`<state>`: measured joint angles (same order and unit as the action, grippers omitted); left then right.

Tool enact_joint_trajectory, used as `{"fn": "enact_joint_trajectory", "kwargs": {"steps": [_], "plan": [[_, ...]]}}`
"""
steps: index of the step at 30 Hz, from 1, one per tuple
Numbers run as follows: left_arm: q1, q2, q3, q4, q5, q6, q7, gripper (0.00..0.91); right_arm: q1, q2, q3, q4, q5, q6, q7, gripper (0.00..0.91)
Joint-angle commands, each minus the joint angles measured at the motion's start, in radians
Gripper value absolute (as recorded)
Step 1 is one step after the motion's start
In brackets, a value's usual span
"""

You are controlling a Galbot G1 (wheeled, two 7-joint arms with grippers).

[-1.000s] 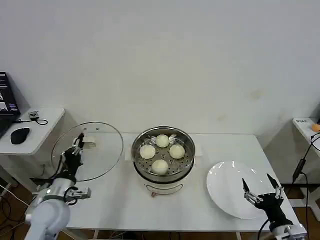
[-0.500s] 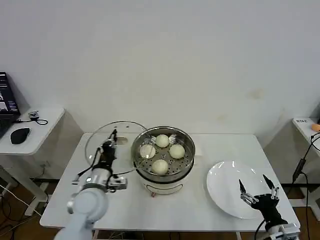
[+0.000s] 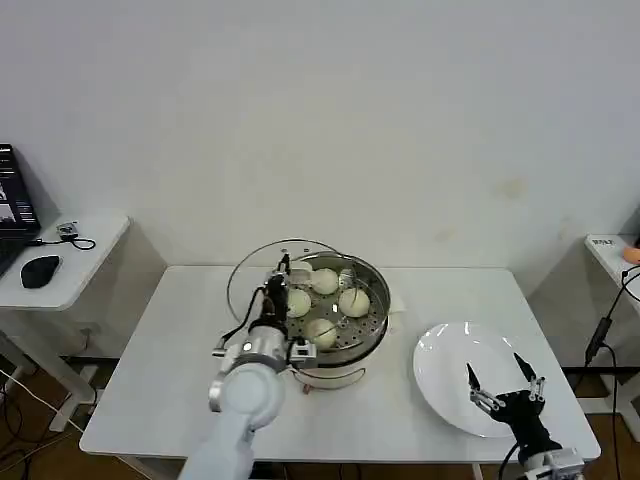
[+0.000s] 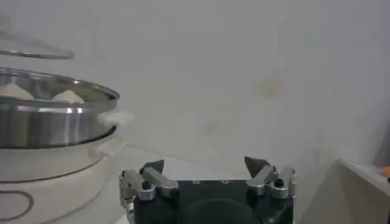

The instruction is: Take steamed baozi put them in steamer then cover it.

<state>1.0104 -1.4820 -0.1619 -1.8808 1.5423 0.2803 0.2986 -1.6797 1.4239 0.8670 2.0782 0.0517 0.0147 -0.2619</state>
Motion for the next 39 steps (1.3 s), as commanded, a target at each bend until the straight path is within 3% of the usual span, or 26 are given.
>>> {"fn": "enact_joint_trajectory", "kwargs": {"steps": [1, 39], "plan": [[-0.036, -0.114, 0.045, 0.112, 0.08, -0.003, 0.007, 0.0, 0.0, 0.002, -0.012, 0.0, -0.011, 0.001, 0.0, 0.907], [-0.029, -0.121, 0.067, 0.138, 0.059, -0.016, -0.001, 0.0, -0.004, 0.012, -0.036, -0.015, -0.032, 0.009, -0.001, 0.907]]}}
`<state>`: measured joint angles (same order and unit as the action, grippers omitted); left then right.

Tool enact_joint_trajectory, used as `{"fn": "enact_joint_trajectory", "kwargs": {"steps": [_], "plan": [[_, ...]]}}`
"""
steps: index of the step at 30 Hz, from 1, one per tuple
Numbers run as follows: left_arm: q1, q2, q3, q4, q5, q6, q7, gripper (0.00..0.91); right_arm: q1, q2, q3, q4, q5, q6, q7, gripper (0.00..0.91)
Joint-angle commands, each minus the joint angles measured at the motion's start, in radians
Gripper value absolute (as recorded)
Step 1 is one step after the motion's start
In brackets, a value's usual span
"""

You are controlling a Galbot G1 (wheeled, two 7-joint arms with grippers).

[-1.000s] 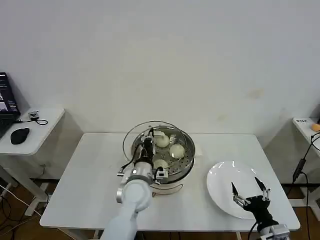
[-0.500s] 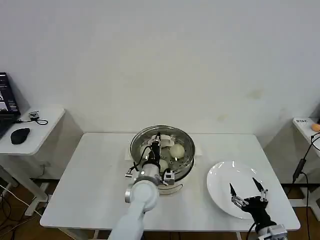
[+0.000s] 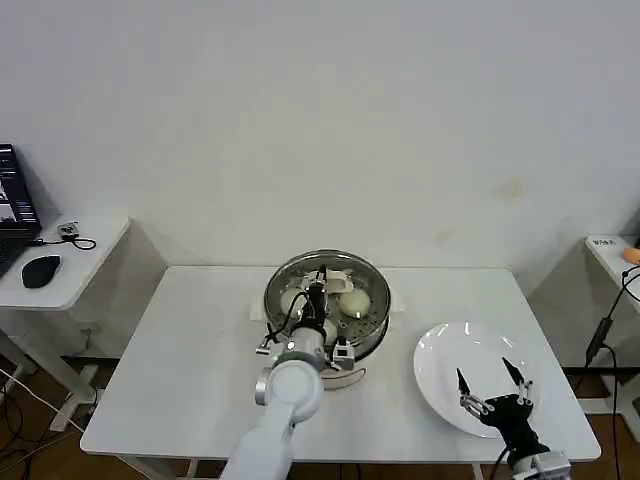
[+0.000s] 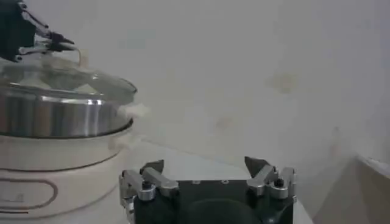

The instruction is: Take steamed baozi put them in steamer then cover it.

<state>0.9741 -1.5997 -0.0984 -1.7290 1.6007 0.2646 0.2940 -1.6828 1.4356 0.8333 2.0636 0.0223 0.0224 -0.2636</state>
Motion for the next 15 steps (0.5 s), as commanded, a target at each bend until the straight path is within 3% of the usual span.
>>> {"fn": "enact_joint_trajectory", "kwargs": {"steps": [1, 15], "plan": [[0.009, -0.003, 0.004, -0.019, 0.001, 0.0, 0.005, 0.0, 0.0, 0.001, -0.003, -0.001, -0.003, 0.001, 0.0, 0.907], [0.006, -0.004, 0.001, 0.005, -0.002, -0.001, -0.002, 0.0, -0.001, 0.001, -0.008, -0.005, -0.007, 0.005, -0.001, 0.907]]}}
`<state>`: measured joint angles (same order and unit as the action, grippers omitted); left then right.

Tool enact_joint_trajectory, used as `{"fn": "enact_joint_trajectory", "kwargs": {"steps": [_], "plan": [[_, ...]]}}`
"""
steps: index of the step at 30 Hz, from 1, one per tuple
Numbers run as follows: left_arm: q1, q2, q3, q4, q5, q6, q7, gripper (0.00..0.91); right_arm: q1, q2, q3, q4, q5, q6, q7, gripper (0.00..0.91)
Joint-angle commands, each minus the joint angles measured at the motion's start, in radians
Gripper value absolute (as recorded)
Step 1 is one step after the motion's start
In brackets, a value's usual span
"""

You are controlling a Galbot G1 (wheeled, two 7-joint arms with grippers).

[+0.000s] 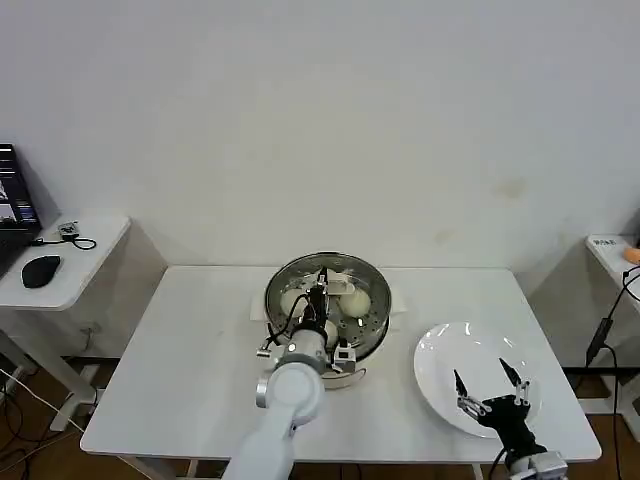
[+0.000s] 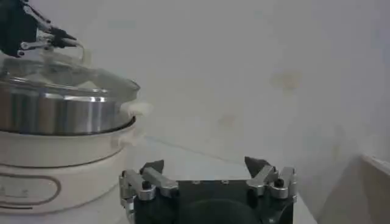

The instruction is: Take steamed baozi put them in steamer then cover it.

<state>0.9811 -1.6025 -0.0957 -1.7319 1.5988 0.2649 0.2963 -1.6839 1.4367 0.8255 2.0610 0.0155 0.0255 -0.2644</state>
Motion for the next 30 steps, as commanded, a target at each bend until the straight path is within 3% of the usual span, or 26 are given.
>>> {"fn": "enact_joint_trajectory", "kwargs": {"steps": [1, 3, 4, 5, 11, 20, 25, 30], "plan": [[-0.001, -0.001, -0.003, 0.011, -0.001, -0.002, -0.007, 0.0, 0.0, 0.001, -0.001, -0.003, -0.001, 0.002, 0.0, 0.907], [-0.002, -0.001, -0.004, 0.012, -0.007, -0.004, -0.011, 0.0, 0.0, 0.001, -0.003, -0.003, -0.002, 0.001, 0.0, 0.907], [-0.001, -0.001, -0.004, 0.008, -0.008, -0.009, -0.009, 0.373, 0.0, 0.001, -0.004, -0.002, -0.002, 0.001, -0.001, 0.907], [0.001, 0.0, -0.003, 0.003, -0.008, -0.01, -0.009, 0.907, 0.0, 0.001, -0.004, -0.002, -0.003, 0.001, -0.001, 0.907], [0.029, 0.006, -0.005, -0.06, -0.014, -0.012, -0.002, 0.907, 0.0, 0.001, -0.004, -0.002, -0.003, 0.0, -0.001, 0.907], [0.127, 0.077, 0.014, -0.213, -0.058, -0.02, 0.003, 0.907, -0.003, 0.002, -0.006, -0.002, -0.004, 0.001, 0.0, 0.907], [0.22, 0.152, 0.007, -0.37, -0.142, -0.045, -0.012, 0.907, -0.006, 0.001, -0.006, -0.003, -0.002, 0.002, 0.001, 0.907], [0.411, 0.259, -0.099, -0.535, -0.298, -0.123, -0.13, 0.907, -0.006, -0.005, -0.006, -0.01, 0.006, 0.003, 0.006, 0.907]]}}
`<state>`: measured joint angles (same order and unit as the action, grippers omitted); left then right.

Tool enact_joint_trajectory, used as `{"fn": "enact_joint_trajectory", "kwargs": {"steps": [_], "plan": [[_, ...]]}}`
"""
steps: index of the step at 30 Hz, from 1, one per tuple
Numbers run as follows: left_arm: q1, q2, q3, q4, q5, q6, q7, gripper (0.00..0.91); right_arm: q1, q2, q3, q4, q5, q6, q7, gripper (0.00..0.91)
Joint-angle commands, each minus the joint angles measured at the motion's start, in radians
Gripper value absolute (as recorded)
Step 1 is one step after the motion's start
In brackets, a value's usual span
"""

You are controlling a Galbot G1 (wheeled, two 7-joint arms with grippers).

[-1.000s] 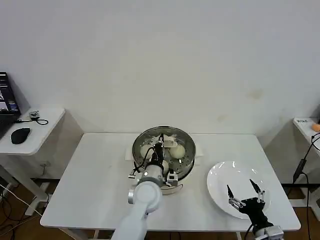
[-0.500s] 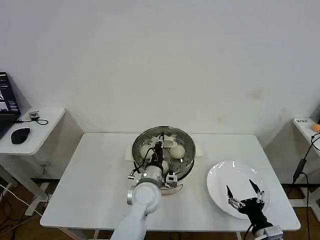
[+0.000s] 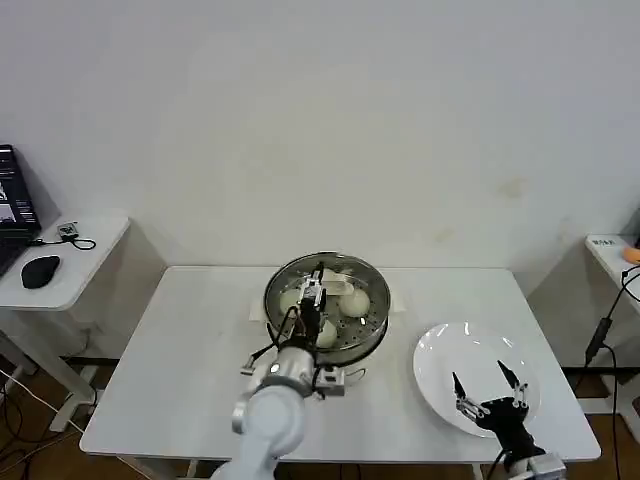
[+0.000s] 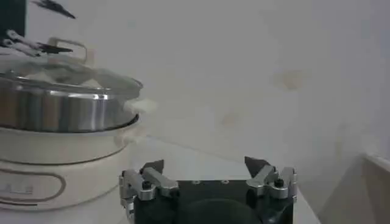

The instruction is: Take steamed baozi put them in steamer then cover it.

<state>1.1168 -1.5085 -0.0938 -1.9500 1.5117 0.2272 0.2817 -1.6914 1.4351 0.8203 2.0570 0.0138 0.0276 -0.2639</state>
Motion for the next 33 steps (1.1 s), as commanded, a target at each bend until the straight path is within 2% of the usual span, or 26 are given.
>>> {"fn": "enact_joint_trajectory", "kwargs": {"steps": [1, 4, 7, 10, 13, 16, 20, 23, 33], "plan": [[0.303, 0.175, -0.126, -0.328, -0.243, -0.091, -0.13, 0.907, 0.001, -0.004, -0.002, -0.006, 0.01, 0.002, 0.007, 0.907], [0.379, 0.247, -0.272, -0.318, -0.693, -0.096, -0.284, 0.907, -0.016, -0.023, -0.02, -0.005, 0.048, 0.007, 0.022, 0.907], [0.388, 0.257, -0.398, -0.228, -1.28, -0.116, -0.426, 0.907, -0.045, -0.062, -0.042, -0.004, 0.078, 0.022, 0.041, 0.907], [0.412, 0.267, -0.487, -0.187, -1.658, -0.162, -0.531, 0.907, -0.086, -0.12, -0.055, 0.014, 0.127, 0.034, 0.068, 0.907], [0.47, 0.261, -0.533, -0.18, -1.713, -0.219, -0.559, 0.907, -0.111, -0.171, -0.058, 0.034, 0.17, 0.036, 0.099, 0.907], [0.53, 0.239, -0.534, -0.201, -1.752, -0.193, -0.58, 0.907, -0.134, -0.212, -0.06, 0.044, 0.216, 0.036, 0.122, 0.907], [0.595, 0.216, -0.539, -0.212, -1.719, -0.242, -0.575, 0.907, -0.155, -0.245, -0.063, 0.039, 0.253, 0.034, 0.148, 0.907], [0.649, 0.218, -0.554, -0.21, -1.695, -0.281, -0.559, 0.907, -0.164, -0.252, -0.066, 0.032, 0.266, 0.033, 0.157, 0.907], [0.709, 0.201, -0.599, -0.183, -1.656, -0.299, -0.528, 0.907, -0.16, -0.26, -0.115, 0.026, 0.277, 0.029, 0.154, 0.907]]}}
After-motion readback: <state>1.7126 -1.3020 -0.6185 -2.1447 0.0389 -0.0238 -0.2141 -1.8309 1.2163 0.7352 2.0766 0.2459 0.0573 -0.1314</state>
